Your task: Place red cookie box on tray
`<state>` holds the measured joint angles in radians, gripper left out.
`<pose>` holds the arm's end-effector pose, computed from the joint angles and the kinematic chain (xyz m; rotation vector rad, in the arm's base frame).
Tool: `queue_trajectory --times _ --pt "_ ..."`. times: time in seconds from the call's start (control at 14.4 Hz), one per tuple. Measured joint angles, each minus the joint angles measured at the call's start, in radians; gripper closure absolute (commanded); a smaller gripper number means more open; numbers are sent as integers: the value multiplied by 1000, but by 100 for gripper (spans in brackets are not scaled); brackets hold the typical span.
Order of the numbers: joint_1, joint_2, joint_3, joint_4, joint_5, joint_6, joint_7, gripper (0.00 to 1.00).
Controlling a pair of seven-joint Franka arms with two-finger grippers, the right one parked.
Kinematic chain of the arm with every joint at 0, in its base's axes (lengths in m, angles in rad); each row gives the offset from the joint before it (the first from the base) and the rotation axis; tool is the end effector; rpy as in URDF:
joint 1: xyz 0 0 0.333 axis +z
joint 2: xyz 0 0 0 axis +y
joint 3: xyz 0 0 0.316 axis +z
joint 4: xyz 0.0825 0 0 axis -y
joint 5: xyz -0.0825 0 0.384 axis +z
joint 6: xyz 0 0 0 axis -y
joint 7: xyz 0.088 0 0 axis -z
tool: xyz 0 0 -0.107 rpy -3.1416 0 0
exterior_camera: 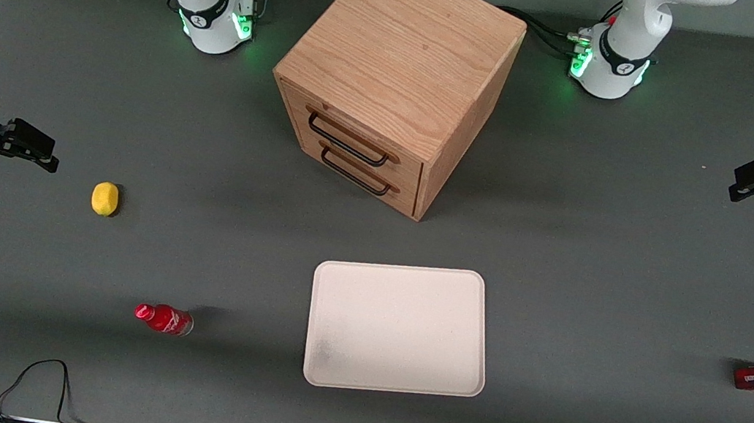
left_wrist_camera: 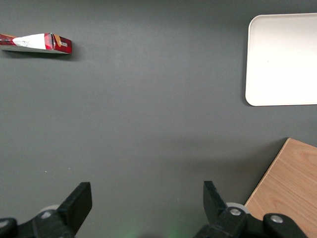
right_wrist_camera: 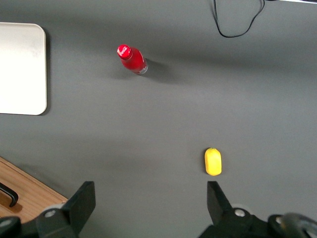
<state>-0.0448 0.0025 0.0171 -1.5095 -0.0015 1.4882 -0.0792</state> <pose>0.5470 -0.0153 0.6447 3.1401 0.0807 -0.0374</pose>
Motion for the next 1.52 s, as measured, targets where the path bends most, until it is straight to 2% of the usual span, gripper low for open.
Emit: queue_trajectory --times 0.97,1.18,1.52 --pt "29 33 12 1 1 20 6 0" --pt "85 82 15 31 1 42 53 0" --pt "222 238 19 180 1 114 87 0"
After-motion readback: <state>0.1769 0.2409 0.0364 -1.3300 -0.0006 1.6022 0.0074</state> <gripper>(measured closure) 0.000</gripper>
